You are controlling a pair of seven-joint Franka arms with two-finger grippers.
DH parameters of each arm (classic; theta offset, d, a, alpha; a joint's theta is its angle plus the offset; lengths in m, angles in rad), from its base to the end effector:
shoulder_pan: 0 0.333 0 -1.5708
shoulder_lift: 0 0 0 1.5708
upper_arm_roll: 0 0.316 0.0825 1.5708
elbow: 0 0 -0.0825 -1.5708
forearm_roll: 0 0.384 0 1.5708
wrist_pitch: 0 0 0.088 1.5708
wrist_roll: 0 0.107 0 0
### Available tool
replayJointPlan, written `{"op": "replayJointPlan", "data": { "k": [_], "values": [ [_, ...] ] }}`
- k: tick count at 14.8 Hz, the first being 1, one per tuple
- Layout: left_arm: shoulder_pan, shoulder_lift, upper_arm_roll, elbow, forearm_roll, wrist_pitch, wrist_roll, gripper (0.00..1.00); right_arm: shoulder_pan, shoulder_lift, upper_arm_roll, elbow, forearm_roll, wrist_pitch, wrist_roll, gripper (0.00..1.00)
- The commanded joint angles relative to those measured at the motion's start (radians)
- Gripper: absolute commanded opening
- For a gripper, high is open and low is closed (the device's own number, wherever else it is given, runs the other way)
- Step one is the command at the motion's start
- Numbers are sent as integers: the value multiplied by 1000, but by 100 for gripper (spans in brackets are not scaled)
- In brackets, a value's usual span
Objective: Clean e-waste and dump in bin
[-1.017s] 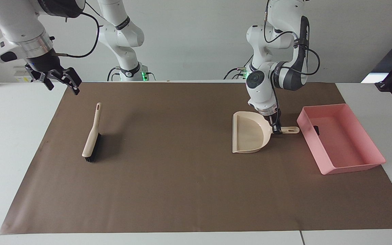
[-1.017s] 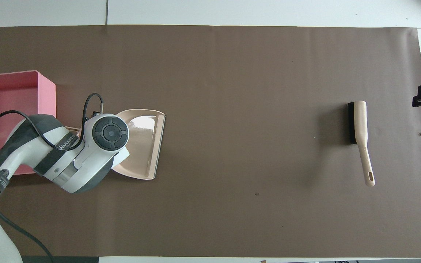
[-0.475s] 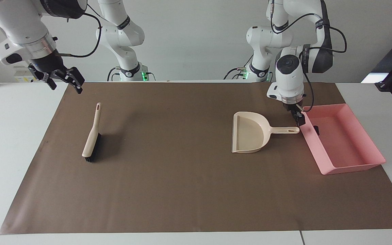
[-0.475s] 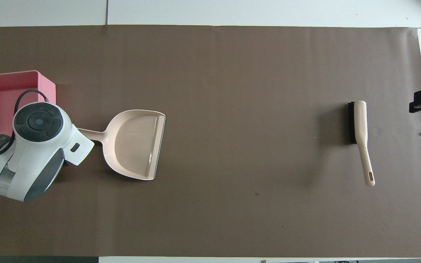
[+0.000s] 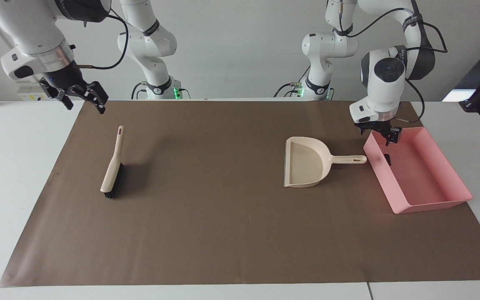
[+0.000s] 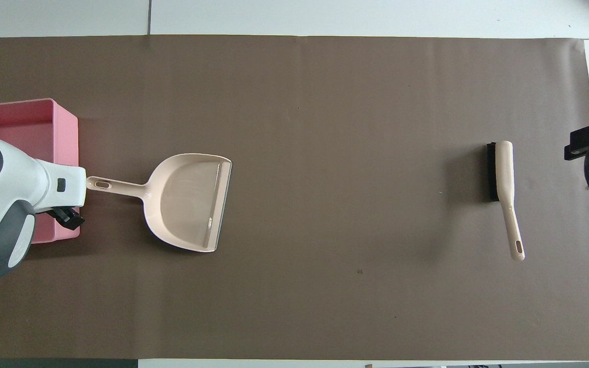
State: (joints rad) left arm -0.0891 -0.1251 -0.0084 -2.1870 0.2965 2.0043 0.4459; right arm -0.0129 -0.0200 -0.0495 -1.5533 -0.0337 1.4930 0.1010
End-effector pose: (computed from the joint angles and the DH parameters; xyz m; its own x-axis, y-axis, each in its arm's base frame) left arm 0.5022 -0.0315 0.4389 0.7787 -0.6016 -0.1782 -0.6273 -0.7523 -0.2015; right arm 0.5391 -0.0378 0.6370 0.9856 -0.1651 -0.0368 -0.1638 -0.9858 0.0366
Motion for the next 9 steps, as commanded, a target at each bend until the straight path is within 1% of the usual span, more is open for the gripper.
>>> {"op": "replayJointPlan", "data": {
  "k": [1,3,4,7,9],
  "values": [
    [28,28,-5,81,-118,1,-238,98,8,-24,-12,-25,-6,-3,-17,99],
    [28,63,-5,169,-149,-1,-356,98,13,-24,-12,-19,-8,-22,-41,99],
    [28,83,-5,226,-190,-13,-390,98,30,-23,-15,-19,-8,-22,-41,99],
    [57,107,-4,360,-260,-87,-408,98,44,-24,-23,-21,-8,-19,-37,99],
    [60,134,-4,474,-281,-172,-408,98,33,-24,-23,-22,-8,-23,-40,99]
  ]
}}
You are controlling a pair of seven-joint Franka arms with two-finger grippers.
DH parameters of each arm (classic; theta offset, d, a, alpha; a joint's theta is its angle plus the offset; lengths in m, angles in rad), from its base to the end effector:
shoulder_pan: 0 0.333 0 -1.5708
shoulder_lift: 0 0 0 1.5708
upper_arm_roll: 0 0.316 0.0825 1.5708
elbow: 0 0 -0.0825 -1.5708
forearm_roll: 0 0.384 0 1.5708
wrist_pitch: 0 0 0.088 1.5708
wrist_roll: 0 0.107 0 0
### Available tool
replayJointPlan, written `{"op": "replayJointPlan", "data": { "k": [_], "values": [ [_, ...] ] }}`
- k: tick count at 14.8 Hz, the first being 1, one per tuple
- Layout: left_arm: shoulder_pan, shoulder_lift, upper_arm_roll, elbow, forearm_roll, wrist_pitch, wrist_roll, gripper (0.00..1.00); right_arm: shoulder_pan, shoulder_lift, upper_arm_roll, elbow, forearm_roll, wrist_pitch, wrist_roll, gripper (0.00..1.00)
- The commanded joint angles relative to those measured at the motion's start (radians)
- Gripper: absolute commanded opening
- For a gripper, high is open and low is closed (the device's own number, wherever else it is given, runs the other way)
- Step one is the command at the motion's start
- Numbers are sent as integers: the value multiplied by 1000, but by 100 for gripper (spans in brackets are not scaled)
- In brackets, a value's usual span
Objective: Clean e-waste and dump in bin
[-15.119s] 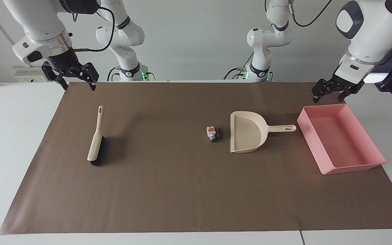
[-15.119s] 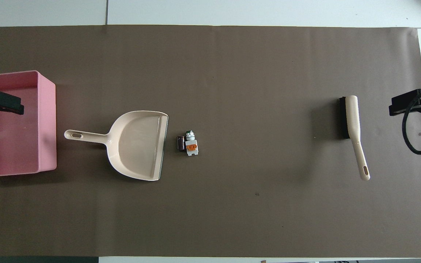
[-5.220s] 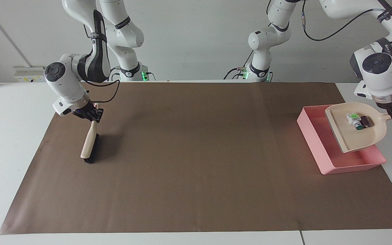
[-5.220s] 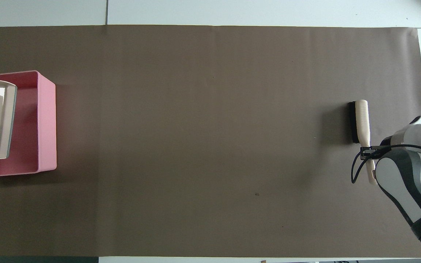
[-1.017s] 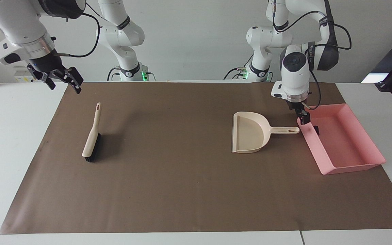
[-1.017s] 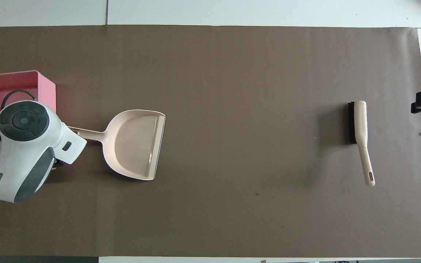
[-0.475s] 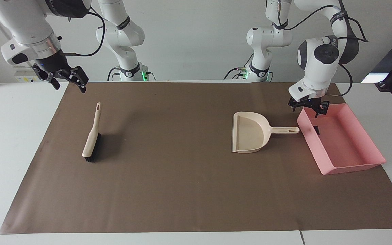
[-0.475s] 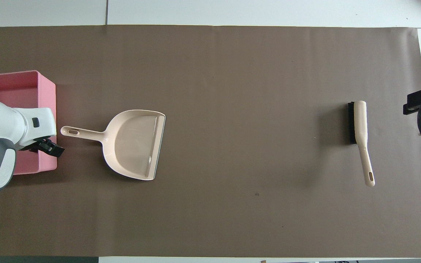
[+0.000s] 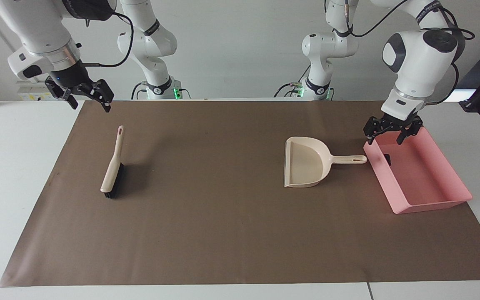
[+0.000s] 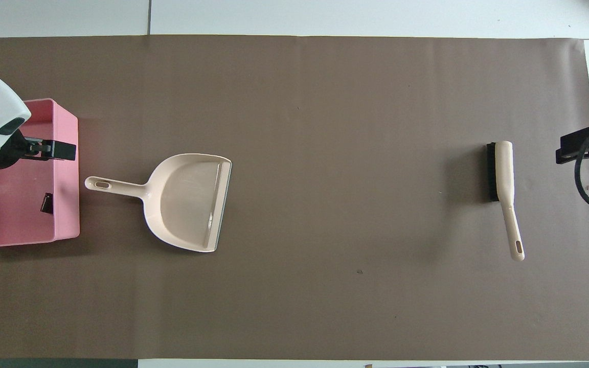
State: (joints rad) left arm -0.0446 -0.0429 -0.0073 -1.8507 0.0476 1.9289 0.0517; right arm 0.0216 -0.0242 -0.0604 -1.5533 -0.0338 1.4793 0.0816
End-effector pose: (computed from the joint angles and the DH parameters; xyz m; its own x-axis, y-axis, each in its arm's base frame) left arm 0.5612 -0.0259 0.5468 0.9858 -0.1196 0.1178 -0.1141 -0.9921 -0.0527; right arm 0.5371 -0.0252 0.6381 0.9913 -0.1230 -0.0470 -0.1214 -0.9919 0.0362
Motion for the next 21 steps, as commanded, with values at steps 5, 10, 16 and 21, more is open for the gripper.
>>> {"op": "replayJointPlan", "data": {
  "k": [5,10,16,21],
  "values": [
    [15,103,-5,318,-23,-306,-12,99,-2,-19,-9,-18,-3,-8,-78,99],
    [29,32,-5,231,-23,-369,-12,99,-2,-19,-7,-16,-2,-4,-77,99],
    [31,-19,-5,159,-23,-314,-12,98,0,-19,-6,-7,11,3,-77,99],
    [32,-15,-5,146,-23,-238,-4,98,6,-14,-1,5,11,1,-75,99]
  ]
}}
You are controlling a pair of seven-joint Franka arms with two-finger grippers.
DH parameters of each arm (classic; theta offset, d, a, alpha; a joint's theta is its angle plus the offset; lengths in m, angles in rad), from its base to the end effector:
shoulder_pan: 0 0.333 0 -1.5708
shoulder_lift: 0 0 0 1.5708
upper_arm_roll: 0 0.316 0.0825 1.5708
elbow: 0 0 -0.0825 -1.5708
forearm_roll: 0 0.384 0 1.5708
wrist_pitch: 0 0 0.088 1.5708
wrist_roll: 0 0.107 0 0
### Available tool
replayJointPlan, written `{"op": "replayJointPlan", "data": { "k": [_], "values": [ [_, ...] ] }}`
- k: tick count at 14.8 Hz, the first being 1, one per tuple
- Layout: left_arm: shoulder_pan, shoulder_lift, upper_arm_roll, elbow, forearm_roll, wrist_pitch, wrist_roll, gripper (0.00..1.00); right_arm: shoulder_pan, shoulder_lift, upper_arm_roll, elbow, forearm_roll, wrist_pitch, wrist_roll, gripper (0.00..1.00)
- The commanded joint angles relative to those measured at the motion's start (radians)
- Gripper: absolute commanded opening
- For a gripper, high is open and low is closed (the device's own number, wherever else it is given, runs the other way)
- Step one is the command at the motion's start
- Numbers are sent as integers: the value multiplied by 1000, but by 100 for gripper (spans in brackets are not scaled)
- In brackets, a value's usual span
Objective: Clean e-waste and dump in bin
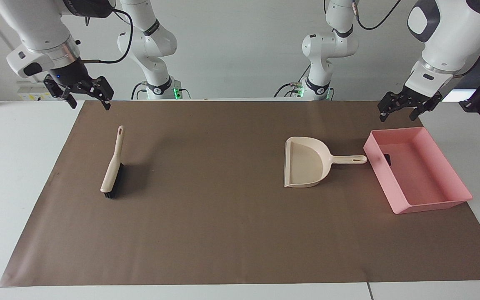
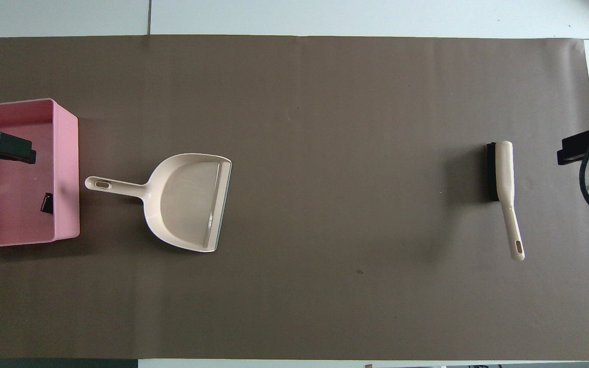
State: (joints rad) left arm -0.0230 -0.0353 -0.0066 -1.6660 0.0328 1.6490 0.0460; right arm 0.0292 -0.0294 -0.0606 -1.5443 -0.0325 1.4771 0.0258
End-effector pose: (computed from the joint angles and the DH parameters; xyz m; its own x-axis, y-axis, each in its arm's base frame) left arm 0.5493 -0.0131 0.6058 0.9968 -0.0781 0.0167 -0.0775 -0.9964 -0.0338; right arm 0.5355 -0.0211 0.6449 0.9975 -0.0601 -0.0370 -0.0589 -0.9978 0.0316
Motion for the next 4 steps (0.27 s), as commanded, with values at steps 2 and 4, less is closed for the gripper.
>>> {"op": "replayJointPlan", "data": {
  "k": [2,4],
  "values": [
    [11,-24,-6,-38,-8,40,2,98,-5,-10,-1,-8,10,5,-20,99],
    [11,-24,-6,-38,-8,40,3,98,-5,-14,-1,-14,10,2,-21,99]
  ]
}}
